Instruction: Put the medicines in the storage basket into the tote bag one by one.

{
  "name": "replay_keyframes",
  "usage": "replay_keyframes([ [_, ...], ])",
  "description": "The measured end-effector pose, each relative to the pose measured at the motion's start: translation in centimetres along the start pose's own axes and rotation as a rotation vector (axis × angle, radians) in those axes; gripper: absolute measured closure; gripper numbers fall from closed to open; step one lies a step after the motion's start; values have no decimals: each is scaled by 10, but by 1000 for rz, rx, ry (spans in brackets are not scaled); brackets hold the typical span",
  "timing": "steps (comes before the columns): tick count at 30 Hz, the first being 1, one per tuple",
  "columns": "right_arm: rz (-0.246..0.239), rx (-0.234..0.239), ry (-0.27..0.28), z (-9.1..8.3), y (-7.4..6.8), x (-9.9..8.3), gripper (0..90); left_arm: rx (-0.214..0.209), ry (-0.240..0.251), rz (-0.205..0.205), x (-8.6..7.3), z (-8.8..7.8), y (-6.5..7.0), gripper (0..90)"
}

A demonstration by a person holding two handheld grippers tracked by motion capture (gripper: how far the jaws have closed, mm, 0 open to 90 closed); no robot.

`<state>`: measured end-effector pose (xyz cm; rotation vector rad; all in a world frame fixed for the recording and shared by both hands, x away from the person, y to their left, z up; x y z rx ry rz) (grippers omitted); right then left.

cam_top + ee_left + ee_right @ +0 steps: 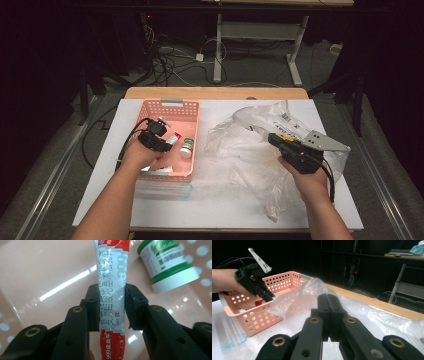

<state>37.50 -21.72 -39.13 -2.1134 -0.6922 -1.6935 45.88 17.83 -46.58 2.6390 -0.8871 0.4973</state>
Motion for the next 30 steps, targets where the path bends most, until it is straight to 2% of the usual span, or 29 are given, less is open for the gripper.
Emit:
replay_keyframes([
  [4,0,1,2,-1,0,0,900,1,79,1,-1,-11,1,657],
  [8,0,-1,6,-1,0,1,900,3,137,9,-3,-19,2,657],
  [12,0,-1,7,-2,-1,2,900,-2,194,-3,-6,-28,3,657],
  [30,-4,1,12,-4,-2,3,900,-10,368,22,-22,-47,24,657],
])
Point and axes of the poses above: each handheld gripper's, and its own axes: z roughly forward along the jaws, x roughly out of its top, y roughly to its right, the point moved 4 cm from there along z, roughly forward along the jaws, and after that the axes turned 9 degrees about -x, right-handed, at the moved point
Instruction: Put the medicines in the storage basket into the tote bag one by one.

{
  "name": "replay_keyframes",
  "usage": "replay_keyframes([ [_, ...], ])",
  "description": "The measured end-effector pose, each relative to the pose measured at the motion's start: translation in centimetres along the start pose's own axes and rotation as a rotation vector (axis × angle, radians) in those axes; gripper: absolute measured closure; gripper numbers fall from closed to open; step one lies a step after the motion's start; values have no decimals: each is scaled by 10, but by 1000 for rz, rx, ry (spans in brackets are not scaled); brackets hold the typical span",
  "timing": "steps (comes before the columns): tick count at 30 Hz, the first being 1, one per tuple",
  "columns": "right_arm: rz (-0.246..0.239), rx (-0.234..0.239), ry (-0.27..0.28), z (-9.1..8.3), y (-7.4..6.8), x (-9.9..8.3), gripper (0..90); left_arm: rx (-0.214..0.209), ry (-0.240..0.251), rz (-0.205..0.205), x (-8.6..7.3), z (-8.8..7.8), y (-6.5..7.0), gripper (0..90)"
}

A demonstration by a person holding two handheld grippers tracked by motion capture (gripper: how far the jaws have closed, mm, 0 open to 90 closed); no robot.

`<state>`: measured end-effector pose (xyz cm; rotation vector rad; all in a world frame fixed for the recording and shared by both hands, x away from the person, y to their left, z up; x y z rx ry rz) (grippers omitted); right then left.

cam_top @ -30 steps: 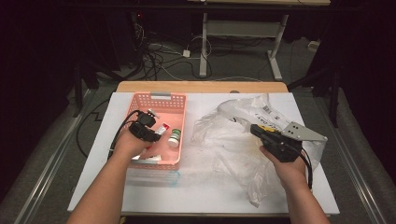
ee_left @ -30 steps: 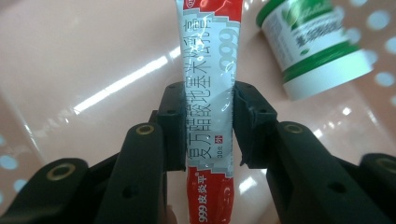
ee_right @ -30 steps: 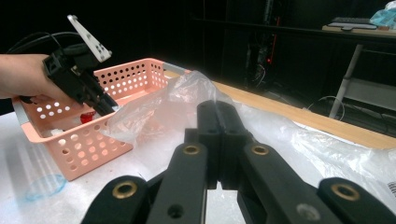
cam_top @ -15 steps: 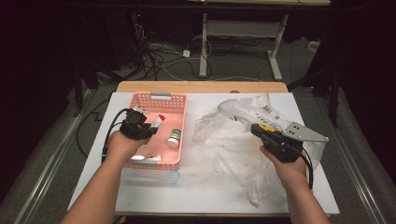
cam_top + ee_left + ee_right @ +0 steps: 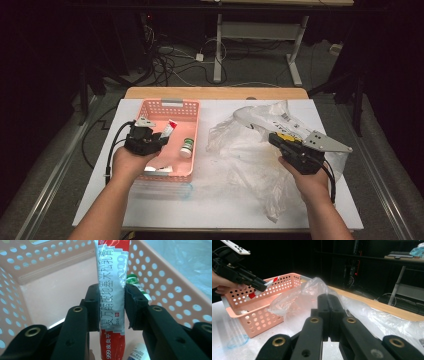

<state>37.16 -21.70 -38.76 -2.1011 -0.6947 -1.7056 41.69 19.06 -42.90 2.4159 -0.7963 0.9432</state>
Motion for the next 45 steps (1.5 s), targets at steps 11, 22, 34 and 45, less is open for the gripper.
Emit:
replay_keyframes([
  [11,-1,3,-1,0,-1,-1,900,-15,72,8,-10,-7,12,657],
  [22,-3,4,-5,1,-1,-2,900,-67,116,45,-8,-13,33,657],
  [34,-8,3,8,0,-2,2,900,-107,148,90,3,-13,59,657],
  [45,-8,-1,14,-1,0,4,900,-175,176,149,5,-13,93,657],
])
Point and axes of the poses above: each handheld gripper's, and its own axes: z roughly forward along the jaws, x roughly out of its top, y roughly to its right, the point moved 4 cm from there along z, roughly forward along the jaws, and after that the axes turned 9 degrees about -x, right-handed, at the moved point
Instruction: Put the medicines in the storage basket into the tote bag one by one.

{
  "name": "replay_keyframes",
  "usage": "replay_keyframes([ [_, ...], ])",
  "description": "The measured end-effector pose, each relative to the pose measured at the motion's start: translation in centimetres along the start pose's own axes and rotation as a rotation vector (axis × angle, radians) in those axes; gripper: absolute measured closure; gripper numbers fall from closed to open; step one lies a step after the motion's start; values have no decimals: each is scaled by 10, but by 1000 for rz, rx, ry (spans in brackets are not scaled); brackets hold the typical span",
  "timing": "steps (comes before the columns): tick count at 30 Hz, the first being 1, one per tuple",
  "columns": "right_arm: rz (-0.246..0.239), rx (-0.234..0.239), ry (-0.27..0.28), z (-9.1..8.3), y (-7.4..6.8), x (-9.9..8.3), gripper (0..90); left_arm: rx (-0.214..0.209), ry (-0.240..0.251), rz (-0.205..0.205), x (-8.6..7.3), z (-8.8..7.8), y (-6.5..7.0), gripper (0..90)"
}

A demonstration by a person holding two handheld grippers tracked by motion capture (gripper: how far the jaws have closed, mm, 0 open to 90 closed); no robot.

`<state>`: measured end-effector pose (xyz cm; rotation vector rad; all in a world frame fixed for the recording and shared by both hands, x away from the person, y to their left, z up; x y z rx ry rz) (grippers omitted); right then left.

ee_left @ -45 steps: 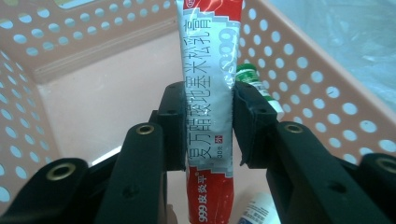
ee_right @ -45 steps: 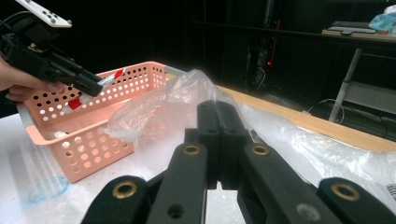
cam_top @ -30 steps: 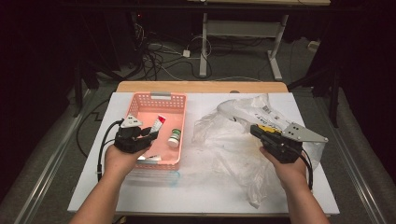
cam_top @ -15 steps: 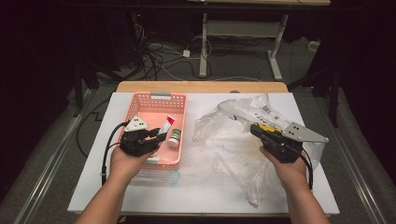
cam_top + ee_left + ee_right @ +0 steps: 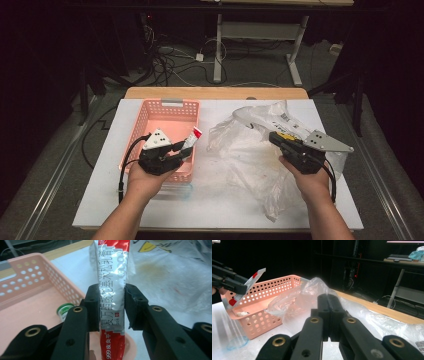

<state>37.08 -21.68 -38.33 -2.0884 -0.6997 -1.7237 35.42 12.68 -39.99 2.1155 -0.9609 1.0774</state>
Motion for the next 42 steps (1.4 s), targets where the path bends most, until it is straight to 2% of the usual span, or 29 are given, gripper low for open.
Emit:
replay_keyframes([
  [15,-1,4,7,0,0,1,900,-88,-12,53,7,27,36,657],
  [29,4,2,11,-3,-1,3,900,-124,-51,67,5,62,51,657],
  [42,-3,8,19,-3,-2,4,900,-148,-78,67,4,93,59,657],
])
Point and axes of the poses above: each handheld gripper's, and its own axes: z roughly forward along the jaws, x roughly out of its top, y roughly to its right, the point moved 4 cm from there along z, roughly forward along the jaws, and after that the axes turned 9 degrees about -x, right-handed, at the moved point
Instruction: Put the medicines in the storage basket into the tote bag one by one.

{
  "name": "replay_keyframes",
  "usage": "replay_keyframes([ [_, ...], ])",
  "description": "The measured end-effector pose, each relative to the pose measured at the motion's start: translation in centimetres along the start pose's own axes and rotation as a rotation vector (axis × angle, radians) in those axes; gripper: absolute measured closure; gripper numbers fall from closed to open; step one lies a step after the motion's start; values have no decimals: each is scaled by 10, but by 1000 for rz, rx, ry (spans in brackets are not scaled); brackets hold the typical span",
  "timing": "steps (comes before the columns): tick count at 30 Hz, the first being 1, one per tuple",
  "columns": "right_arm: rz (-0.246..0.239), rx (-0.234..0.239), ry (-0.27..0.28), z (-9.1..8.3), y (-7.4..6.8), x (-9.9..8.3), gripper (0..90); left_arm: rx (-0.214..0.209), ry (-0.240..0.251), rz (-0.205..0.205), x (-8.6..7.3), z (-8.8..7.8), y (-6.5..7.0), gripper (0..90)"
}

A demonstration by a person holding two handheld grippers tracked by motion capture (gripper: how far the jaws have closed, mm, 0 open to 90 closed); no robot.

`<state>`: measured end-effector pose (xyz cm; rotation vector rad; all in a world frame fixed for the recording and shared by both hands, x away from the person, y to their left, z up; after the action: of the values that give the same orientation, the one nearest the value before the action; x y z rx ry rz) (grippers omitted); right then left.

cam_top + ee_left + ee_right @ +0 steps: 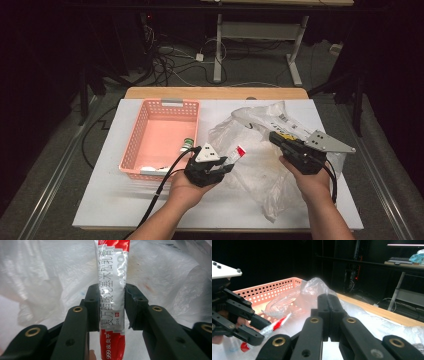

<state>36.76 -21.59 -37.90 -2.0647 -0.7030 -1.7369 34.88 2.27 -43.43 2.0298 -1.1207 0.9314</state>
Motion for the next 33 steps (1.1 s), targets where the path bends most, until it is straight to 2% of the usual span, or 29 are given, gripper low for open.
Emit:
replay_keyframes([
  [18,-1,6,1,0,-1,0,900,3,-24,24,16,47,-1,657],
  [25,1,3,6,-1,0,1,900,8,-20,23,20,65,-3,657],
  [33,4,1,12,-3,1,2,900,13,-39,21,21,87,-7,656],
])
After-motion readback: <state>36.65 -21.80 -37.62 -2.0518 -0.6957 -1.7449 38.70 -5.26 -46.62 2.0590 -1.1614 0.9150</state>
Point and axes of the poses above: each handheld gripper's, and its own axes: z roughly forward along the jaws, x roughly out of its top, y roughly to its right, the point moved 4 cm from there along z, roughly forward along the jaws, and after that the axes turned 9 degrees about -x, right-handed, at the moved point
